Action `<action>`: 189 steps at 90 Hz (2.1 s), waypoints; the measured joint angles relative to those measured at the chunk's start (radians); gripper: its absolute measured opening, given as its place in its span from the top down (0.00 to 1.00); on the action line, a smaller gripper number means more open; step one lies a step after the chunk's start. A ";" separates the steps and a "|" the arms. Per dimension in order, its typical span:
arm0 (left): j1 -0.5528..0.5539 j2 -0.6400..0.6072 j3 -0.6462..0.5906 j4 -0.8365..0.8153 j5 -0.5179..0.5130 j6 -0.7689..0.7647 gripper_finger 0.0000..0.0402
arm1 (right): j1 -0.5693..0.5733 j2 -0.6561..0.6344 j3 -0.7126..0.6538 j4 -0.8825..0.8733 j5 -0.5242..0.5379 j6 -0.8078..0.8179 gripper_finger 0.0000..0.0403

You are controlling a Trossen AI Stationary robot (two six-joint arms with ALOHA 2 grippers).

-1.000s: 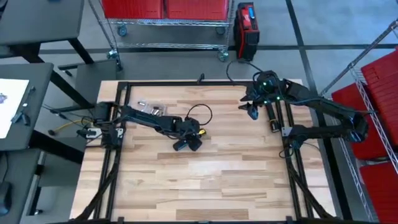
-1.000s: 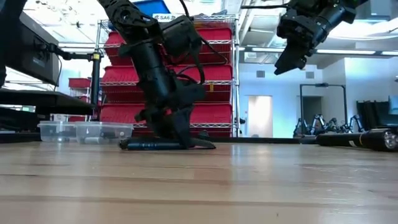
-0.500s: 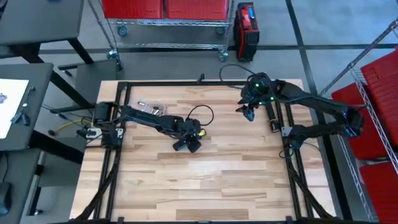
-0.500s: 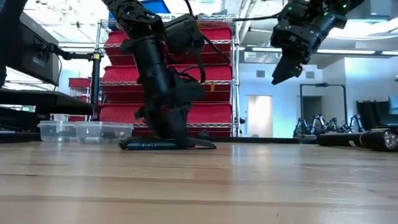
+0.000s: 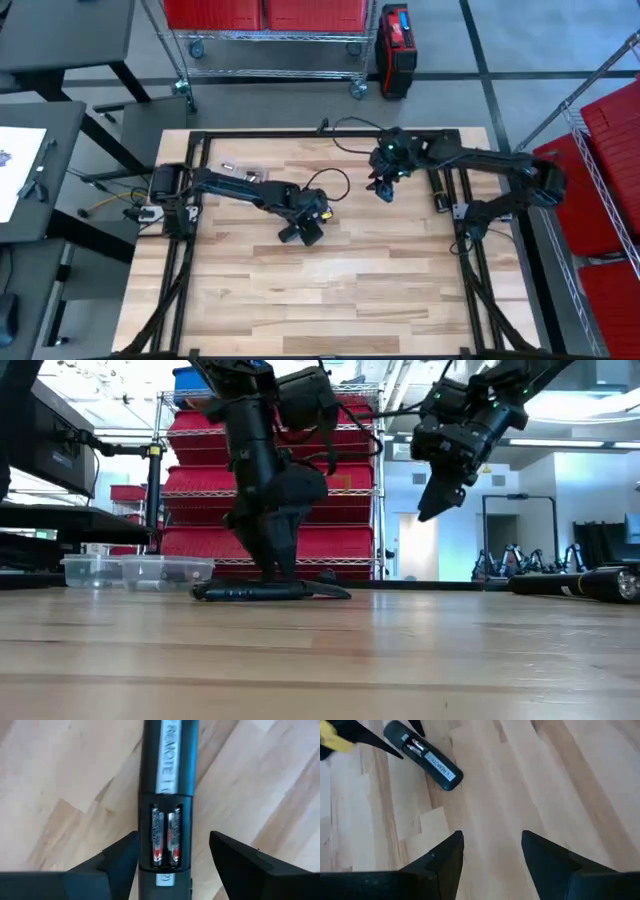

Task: Insert battery
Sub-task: Close the remote's battery compartment

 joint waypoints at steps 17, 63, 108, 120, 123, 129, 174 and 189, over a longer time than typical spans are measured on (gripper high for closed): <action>0.000 0.000 0.065 -0.134 -0.003 0.043 0.45 | 0.025 0.075 0.000 0.071 0.000 0.056 0.53; -0.091 -0.360 -0.044 -0.346 -0.196 -0.102 0.45 | 0.144 0.378 0.017 0.338 0.096 0.286 0.87; -0.226 -0.413 -0.437 0.076 -0.148 -0.437 0.45 | 0.204 0.508 0.115 0.344 0.108 0.362 1.00; -0.226 -0.376 -0.458 0.094 -0.148 -0.434 0.45 | 0.212 0.508 0.114 0.345 0.115 0.371 1.00; -0.226 -0.366 -0.463 0.101 -0.148 -0.427 0.45 | 0.217 0.508 0.114 0.346 0.123 0.371 1.00; -0.226 -0.346 -0.470 0.126 -0.148 -0.421 0.45 | 0.229 0.524 0.120 0.371 0.138 0.372 1.00; -0.228 -0.282 -0.474 0.178 -0.126 -0.419 0.45 | 0.268 0.577 0.145 0.439 0.130 0.423 1.00; -0.228 -0.283 -0.474 0.177 -0.126 -0.411 0.45 | 0.286 0.583 0.171 0.441 0.120 0.415 1.00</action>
